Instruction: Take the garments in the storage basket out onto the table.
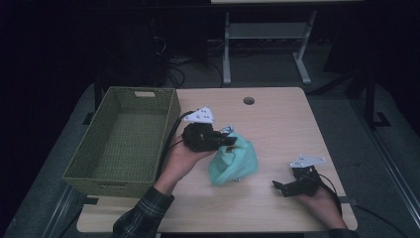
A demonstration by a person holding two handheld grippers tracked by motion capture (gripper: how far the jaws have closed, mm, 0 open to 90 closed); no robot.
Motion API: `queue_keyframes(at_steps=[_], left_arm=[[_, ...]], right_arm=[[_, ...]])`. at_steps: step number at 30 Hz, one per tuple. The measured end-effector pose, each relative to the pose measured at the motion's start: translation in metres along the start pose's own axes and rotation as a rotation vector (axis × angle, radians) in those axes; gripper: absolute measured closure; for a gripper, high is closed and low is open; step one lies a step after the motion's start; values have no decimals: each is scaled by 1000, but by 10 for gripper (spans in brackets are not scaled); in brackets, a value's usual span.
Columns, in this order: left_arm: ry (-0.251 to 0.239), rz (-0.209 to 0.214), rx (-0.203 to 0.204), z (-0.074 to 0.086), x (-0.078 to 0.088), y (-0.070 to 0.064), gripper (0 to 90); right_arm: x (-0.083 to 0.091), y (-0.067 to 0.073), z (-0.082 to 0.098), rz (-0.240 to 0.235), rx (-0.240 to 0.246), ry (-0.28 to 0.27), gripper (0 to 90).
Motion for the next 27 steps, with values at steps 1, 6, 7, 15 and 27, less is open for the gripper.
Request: queue_keyframes(at_steps=[1, 6, 7, 15, 27], left_arm=[[8, -2, -2, 1, -2, 0, 830], [63, -17, -20, 11, -13, -2, 829], [76, -23, -24, 14, -16, -1, 828], [175, -40, -26, 39, -34, 2, 825], [295, -25, -53, 69, -65, -7, 816]], right_arm=[[0, 0, 0, 0, 0, 0, 21], [0, 0, 0, 0, 0, 0, 21], [0, 0, 0, 0, -1, 0, 21], [0, 0, 0, 0, 0, 0, 21], [0, 0, 0, 0, -1, 0, 21]])
Point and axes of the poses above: each handheld gripper's, and its own axes: x roughly backward along the jaws, z roughly out of its underside, y roughly to its left, the point moved 3 cm from there along -x, roughly forward along the jaws, and after that the axes turned 3 degrees about -z, right-handed, at the moved point
